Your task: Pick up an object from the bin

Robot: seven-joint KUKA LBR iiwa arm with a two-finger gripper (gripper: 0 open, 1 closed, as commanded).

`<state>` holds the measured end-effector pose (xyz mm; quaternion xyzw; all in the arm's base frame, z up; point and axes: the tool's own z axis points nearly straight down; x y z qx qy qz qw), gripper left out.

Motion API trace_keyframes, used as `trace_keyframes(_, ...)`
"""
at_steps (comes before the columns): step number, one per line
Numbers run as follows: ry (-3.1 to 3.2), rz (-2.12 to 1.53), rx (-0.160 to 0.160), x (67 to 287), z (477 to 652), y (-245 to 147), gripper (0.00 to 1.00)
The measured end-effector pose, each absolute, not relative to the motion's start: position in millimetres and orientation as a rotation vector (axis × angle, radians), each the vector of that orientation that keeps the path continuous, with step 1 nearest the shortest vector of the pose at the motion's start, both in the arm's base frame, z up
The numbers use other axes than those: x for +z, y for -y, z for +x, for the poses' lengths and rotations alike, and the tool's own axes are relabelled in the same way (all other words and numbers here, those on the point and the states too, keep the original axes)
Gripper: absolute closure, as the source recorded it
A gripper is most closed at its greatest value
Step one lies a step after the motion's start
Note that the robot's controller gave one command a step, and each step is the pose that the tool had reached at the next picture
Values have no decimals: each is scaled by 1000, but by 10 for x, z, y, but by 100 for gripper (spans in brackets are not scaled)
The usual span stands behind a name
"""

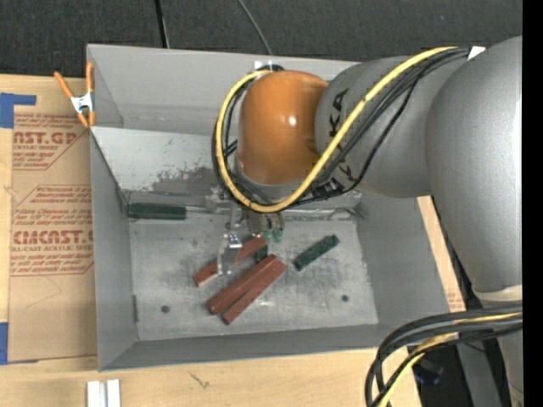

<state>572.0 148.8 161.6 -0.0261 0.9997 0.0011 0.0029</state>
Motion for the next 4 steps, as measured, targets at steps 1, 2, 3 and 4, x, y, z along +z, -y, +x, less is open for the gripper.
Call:
trace_keyframes(1,-3134,-211,-1,1056,5545,-1020,0)
trace_keyframes(2,-3128,-319,2,733,5571,-1326,100)
trace_keyframes(3,-3128,-318,2,732,5571,-1325,100)
trace_keyframes(4,-3124,-257,2,2416,5670,-1316,100)
